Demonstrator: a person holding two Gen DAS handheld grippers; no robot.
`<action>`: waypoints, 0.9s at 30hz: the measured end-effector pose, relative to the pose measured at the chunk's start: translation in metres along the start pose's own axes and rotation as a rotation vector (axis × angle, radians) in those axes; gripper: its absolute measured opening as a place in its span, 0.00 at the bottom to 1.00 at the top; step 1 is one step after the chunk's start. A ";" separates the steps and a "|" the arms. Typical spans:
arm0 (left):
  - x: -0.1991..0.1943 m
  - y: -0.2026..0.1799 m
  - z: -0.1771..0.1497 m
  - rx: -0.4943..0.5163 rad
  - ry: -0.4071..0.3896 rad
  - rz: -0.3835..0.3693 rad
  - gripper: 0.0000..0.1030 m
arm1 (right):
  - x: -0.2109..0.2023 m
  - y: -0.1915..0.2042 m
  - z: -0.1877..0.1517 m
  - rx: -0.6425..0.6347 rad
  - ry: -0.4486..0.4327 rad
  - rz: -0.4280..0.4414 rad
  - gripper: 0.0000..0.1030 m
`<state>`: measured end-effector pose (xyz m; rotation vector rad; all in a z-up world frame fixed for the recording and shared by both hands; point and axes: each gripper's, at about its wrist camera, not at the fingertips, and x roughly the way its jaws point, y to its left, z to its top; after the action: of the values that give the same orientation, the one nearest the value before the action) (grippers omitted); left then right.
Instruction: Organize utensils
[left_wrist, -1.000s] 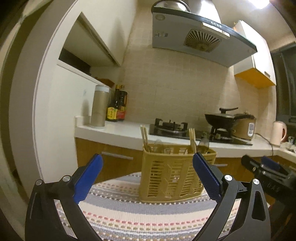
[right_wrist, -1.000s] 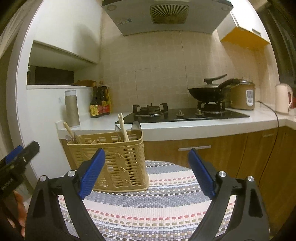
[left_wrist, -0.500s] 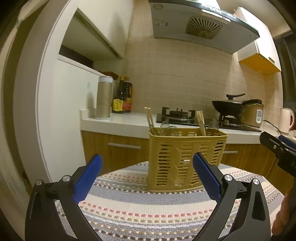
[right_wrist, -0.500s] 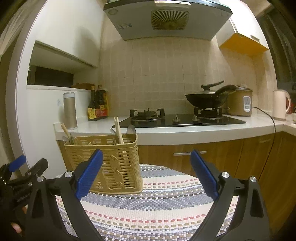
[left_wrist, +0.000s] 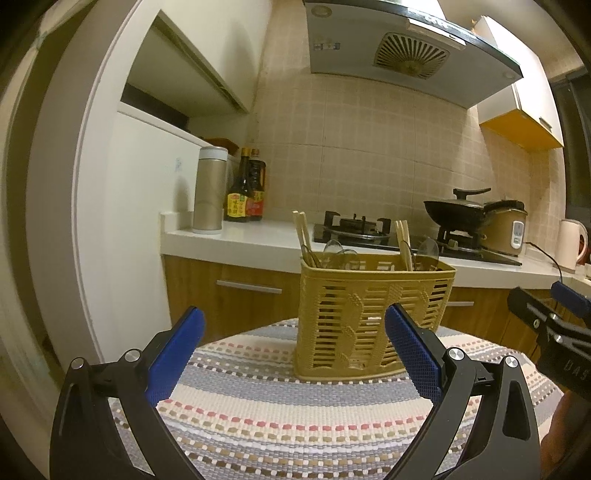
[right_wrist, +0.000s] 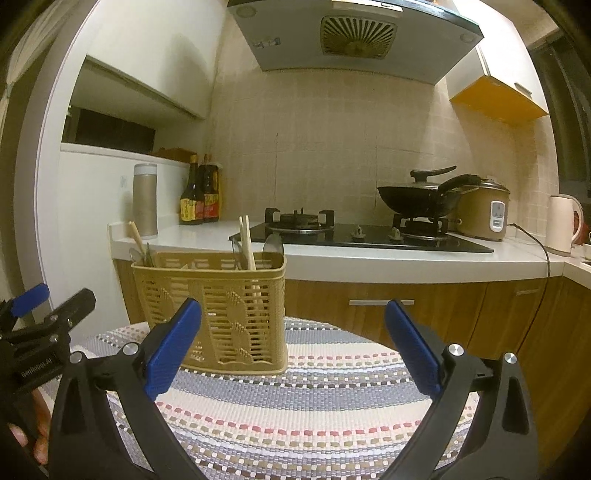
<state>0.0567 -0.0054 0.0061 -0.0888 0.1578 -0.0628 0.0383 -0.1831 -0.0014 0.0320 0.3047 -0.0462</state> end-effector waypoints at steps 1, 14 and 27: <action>0.000 0.000 0.000 -0.002 0.001 0.000 0.92 | 0.000 0.001 0.000 -0.003 0.002 0.001 0.92; 0.000 -0.004 0.000 0.030 -0.004 0.022 0.92 | 0.003 0.000 -0.001 0.003 0.023 0.004 0.92; 0.000 -0.006 -0.001 0.041 0.005 0.011 0.92 | 0.005 -0.002 -0.002 0.013 0.028 0.002 0.92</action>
<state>0.0564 -0.0114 0.0055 -0.0468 0.1619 -0.0555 0.0422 -0.1854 -0.0052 0.0456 0.3329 -0.0458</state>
